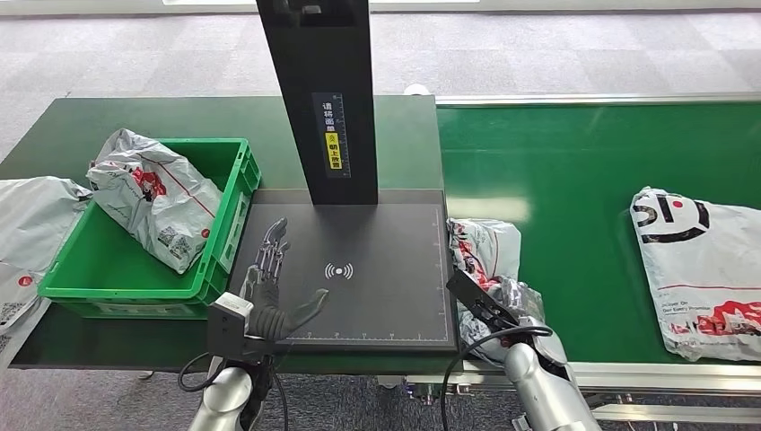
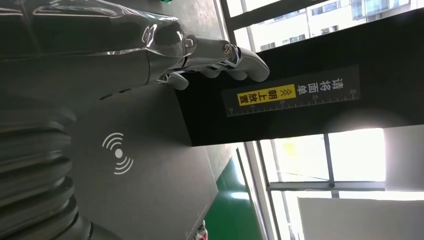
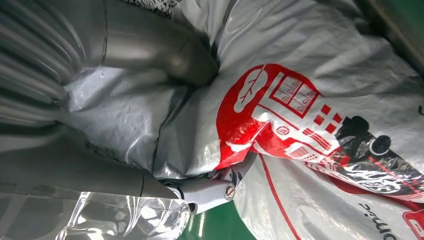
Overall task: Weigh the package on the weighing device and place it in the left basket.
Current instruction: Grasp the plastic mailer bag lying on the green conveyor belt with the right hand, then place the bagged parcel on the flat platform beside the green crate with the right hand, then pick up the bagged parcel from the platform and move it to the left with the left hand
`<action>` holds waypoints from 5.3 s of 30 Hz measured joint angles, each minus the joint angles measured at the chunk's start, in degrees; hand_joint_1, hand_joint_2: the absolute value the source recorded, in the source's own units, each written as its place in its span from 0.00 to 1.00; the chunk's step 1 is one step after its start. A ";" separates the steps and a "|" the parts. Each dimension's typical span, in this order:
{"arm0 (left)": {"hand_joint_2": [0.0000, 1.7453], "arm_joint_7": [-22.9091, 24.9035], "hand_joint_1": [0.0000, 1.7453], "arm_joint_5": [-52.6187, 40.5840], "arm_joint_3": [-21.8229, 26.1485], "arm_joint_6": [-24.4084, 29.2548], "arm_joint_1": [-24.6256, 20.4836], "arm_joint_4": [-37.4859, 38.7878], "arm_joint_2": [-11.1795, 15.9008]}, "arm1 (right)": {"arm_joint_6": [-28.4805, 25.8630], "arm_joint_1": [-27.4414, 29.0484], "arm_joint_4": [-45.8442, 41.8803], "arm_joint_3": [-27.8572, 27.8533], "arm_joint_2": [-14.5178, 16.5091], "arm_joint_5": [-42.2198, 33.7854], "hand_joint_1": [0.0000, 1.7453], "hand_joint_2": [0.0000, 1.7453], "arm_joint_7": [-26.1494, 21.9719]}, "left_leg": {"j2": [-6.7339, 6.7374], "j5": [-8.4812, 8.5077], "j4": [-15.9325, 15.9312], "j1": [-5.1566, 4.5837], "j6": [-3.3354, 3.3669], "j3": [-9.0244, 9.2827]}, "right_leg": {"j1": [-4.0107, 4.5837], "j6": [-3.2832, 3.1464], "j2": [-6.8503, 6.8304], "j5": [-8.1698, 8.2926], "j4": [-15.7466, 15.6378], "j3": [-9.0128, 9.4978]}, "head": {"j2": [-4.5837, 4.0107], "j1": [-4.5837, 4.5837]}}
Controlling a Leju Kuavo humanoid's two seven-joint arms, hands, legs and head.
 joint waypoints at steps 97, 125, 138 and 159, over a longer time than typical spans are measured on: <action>1.00 -4.16 0.00 4.00 -0.48 -0.03 0.24 3.32 0.20 | -1.25 9.45 -21.57 -18.43 2.66 -55.20 1.00 1.00 -34.27 | 0.02 0.12 0.06 -0.03 0.25 -0.33 | 0.01 0.29 0.02 0.19 -0.06 -0.23 | 0.00 0.00; 1.00 -11.21 0.00 5.20 -0.42 9.20 0.36 0.76 -0.11 | -6.03 -18.44 0.06 30.22 0.87 5.09 1.00 1.00 -35.22 | -0.01 0.29 0.07 0.02 0.12 -0.50 | 0.06 0.19 0.02 0.33 0.02 -0.39 | 0.00 0.00; 1.00 -11.01 0.00 5.80 -0.42 8.51 0.22 0.54 -0.20 | -9.49 -22.09 13.80 42.35 5.17 4.08 0.00 1.00 -36.11 | 0.04 0.27 0.07 0.01 0.11 -0.51 | 0.06 0.20 0.07 0.33 0.01 -0.45 | 0.00 0.00; 1.00 -2.97 0.00 -3.01 -2.28 7.82 -1.46 4.88 0.92 | -26.20 -15.64 2.99 30.75 2.10 -28.19 0.00 1.00 -49.48 | 0.03 0.28 0.09 0.01 0.10 -0.54 | 0.05 0.18 0.06 0.35 -0.02 -0.51 | 0.00 -0.01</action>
